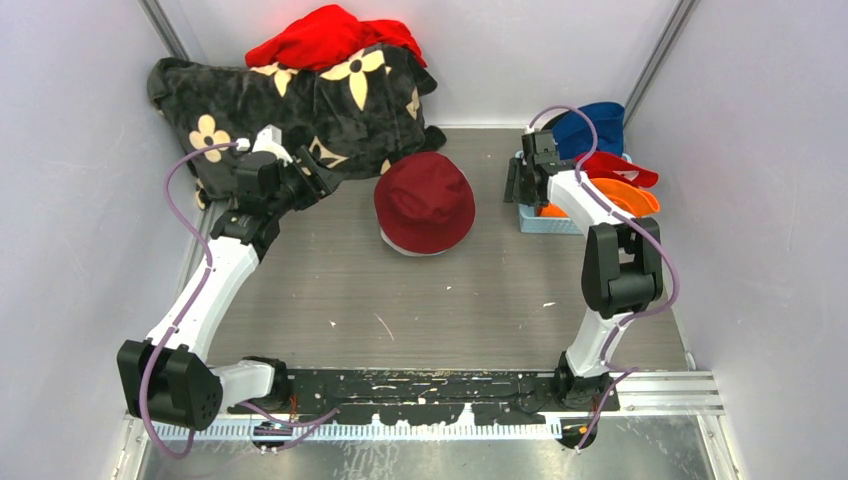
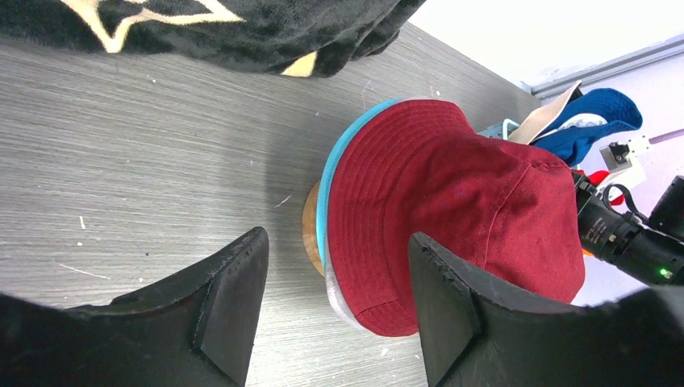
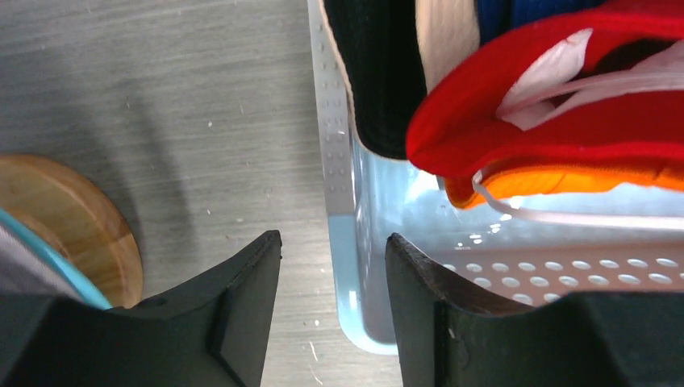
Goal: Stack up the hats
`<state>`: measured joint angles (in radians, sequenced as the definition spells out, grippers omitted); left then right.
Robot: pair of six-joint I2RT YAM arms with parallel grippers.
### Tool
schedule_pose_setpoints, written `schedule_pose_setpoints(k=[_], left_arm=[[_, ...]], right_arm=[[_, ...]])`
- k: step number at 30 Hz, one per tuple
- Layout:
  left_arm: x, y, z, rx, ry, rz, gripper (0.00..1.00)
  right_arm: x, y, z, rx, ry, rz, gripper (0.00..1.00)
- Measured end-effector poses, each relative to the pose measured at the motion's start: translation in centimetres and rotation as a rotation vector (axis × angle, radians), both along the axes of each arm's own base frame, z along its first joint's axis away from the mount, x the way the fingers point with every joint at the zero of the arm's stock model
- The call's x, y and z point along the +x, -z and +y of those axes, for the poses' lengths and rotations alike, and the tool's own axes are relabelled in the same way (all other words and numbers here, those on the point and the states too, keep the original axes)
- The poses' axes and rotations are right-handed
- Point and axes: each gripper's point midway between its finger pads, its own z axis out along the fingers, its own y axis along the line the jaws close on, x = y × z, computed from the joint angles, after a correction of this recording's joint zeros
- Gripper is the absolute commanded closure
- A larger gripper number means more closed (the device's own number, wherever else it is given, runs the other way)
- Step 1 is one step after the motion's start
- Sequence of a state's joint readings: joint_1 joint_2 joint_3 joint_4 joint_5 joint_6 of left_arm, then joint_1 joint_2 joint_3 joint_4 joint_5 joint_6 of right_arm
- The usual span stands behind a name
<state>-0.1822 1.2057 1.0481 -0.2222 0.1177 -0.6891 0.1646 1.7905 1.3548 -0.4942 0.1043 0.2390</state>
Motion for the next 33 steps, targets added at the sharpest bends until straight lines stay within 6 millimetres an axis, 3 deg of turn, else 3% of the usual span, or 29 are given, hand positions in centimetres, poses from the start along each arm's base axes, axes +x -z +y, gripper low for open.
schedule_pose_setpoints(k=[9,15,27,29,33], left_arm=[[-0.1,0.3,0.0,0.001,0.0,0.006,0.35],[-0.1,0.5,-0.1,0.0,0.004,0.011,0.35],[-0.1,1.2,-0.1,0.002,0.006,0.027,0.35],[-0.1,1.2,-0.1,0.002,0.006,0.027,0.35],[-0.1,1.2,-0.1,0.002,0.006,0.027,0.35]], right_arm=[[2.8,0.7,0.9,0.009,0.021,0.003,0.86],[4.4,0.6,1.8,0.051,0.069,-0.008,0.99],[10.9,0.3,4.8,0.257,0.206,-0.078,0.97],[12.2,0.2,5.3,0.294,0.225,-0.097,0.9],[14.2,-0.1,6.0,0.338,0.238,-0.13,0.67]])
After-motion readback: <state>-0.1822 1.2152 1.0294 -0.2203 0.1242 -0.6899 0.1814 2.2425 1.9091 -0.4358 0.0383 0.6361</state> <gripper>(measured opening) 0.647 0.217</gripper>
